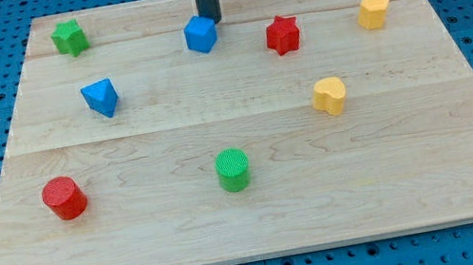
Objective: Keep the red circle at the top center of the table
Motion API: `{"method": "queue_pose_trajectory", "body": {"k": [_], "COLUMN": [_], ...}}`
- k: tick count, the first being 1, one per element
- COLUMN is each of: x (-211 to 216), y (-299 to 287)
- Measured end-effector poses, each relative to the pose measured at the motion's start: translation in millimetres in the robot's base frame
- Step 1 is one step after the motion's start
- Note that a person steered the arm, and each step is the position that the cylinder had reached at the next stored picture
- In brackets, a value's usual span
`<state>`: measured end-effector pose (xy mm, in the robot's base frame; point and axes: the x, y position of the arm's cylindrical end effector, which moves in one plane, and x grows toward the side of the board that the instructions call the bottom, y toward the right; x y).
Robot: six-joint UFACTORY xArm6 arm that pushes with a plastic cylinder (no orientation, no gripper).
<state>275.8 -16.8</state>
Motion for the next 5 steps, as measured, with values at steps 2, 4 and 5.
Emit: {"method": "queue_pose_trajectory", "body": {"k": [2, 4, 5], "x": [122, 260, 320], "y": [19, -101, -156]}}
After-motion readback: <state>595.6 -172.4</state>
